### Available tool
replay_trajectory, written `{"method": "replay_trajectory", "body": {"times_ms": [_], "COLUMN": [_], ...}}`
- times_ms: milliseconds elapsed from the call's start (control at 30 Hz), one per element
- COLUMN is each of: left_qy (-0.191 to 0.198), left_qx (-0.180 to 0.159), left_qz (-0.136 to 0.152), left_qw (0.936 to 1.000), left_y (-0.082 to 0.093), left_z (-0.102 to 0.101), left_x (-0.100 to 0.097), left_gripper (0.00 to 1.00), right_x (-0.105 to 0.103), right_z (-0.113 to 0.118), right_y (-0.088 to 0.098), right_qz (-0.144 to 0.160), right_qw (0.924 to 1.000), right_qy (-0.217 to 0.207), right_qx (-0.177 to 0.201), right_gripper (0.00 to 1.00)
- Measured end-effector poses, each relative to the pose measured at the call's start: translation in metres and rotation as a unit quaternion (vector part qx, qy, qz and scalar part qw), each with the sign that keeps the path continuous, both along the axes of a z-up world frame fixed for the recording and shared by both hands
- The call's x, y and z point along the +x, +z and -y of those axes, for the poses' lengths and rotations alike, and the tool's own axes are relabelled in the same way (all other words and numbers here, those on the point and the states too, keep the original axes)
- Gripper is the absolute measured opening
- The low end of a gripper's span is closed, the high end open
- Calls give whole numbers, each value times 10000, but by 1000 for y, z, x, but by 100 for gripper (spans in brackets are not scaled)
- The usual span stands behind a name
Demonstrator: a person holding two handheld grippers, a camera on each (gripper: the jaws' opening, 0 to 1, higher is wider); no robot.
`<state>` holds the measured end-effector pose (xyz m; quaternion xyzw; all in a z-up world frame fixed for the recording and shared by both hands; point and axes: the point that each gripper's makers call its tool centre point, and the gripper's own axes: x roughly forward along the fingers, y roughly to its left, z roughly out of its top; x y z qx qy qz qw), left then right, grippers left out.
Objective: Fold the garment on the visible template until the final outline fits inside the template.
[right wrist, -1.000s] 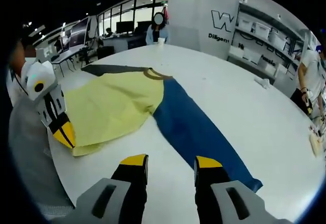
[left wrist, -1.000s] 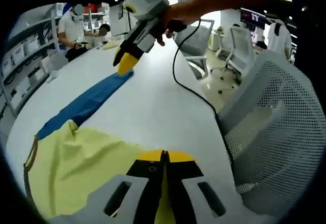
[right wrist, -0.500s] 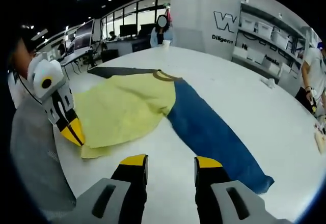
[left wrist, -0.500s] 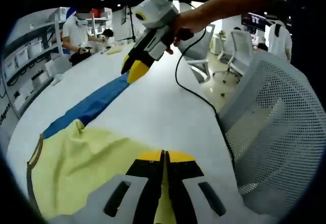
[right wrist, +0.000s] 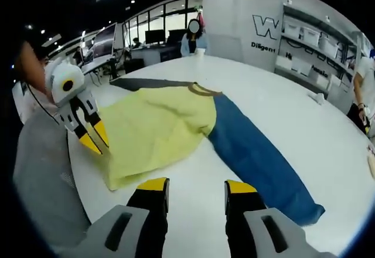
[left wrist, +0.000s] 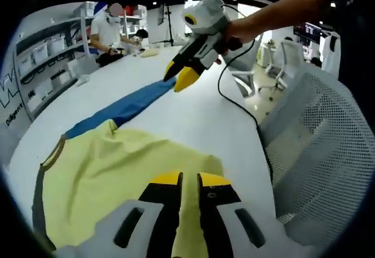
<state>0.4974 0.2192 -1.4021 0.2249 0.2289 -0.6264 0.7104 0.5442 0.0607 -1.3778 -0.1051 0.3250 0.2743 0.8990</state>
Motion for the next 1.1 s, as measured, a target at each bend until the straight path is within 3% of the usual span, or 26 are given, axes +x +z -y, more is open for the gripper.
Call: {"method": "replay_trajectory", "body": {"times_ms": [533, 1100], "left_qy": [860, 1417], "left_qx": [-84, -51], "left_qz": [-83, -119], "left_qw": [9962, 9898], "left_y": [0, -4], "left_z": [-47, -95], "left_x": [19, 19], "left_gripper": [33, 46], "right_x": [-13, -36], "right_z": [-33, -71], "right_y": [-1, -14], "right_qz": [36, -113], "right_qw": [9990, 9952], "right_qy": [359, 886], "right_qx": [274, 406], "right_gripper": [42, 46]}}
